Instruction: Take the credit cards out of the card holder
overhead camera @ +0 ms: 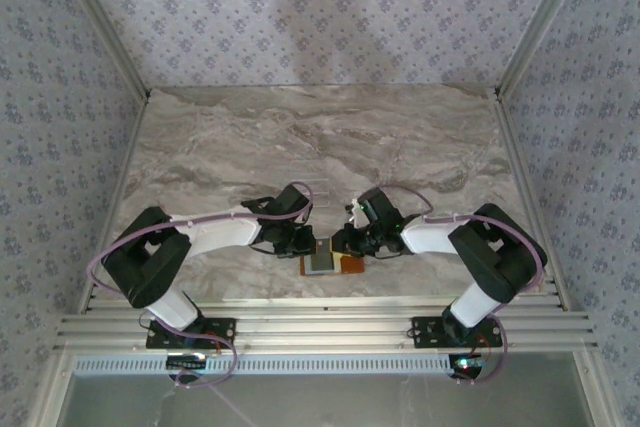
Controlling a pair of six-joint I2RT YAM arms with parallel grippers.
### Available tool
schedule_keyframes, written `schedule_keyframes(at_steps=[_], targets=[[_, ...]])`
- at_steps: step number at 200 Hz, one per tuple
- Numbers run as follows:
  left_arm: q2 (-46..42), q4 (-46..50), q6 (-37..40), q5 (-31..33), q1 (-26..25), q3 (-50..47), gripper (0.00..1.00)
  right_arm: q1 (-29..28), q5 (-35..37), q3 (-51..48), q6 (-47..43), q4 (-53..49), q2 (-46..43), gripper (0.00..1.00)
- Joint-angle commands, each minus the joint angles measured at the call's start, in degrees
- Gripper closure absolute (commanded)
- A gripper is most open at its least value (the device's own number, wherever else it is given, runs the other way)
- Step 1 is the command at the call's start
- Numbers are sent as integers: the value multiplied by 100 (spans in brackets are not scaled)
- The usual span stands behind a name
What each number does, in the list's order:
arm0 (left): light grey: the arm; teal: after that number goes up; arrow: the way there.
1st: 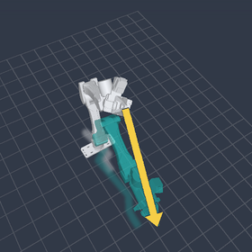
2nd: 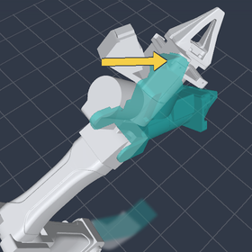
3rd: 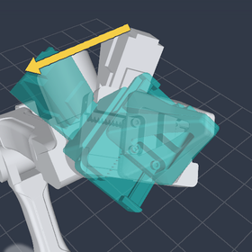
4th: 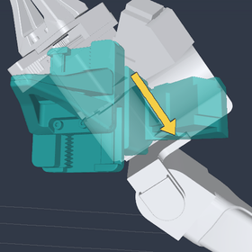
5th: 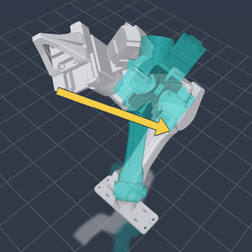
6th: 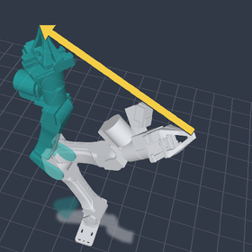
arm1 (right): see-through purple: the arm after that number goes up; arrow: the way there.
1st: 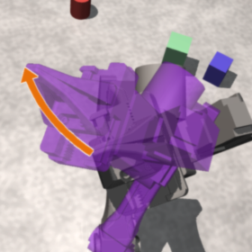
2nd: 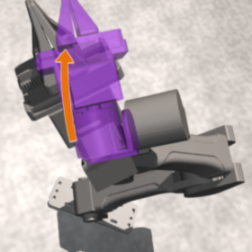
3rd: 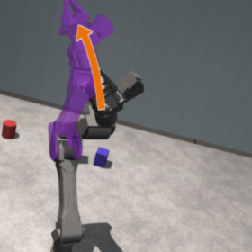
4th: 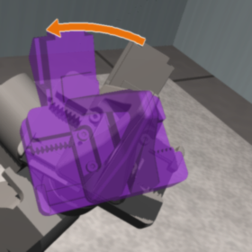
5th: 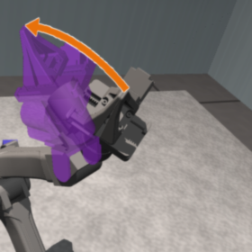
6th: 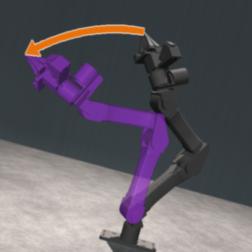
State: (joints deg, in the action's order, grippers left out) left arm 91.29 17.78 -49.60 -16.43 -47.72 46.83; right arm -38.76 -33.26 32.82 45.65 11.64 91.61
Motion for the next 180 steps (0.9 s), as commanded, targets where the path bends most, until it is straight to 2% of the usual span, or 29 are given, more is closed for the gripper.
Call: schedule_keyframes(at_steps=[1,23,68,103,180], targets=[[313,277,12,115,-20,-80,85,-148,-385,30,-34,173,108,84],[331,270,13,96,-18,-64,85,-192,-412,101,-103,62,129,85],[305,338,23,152,-21,-72,85,-150,-144,48,-156,-227,-86,94],[251,458,50,246,-18,-93,84,-5,160,-11,-269,-673,-416,97],[233,514,54,293,-20,-88,84,141,386,-92,-200,-911,-731,100]])
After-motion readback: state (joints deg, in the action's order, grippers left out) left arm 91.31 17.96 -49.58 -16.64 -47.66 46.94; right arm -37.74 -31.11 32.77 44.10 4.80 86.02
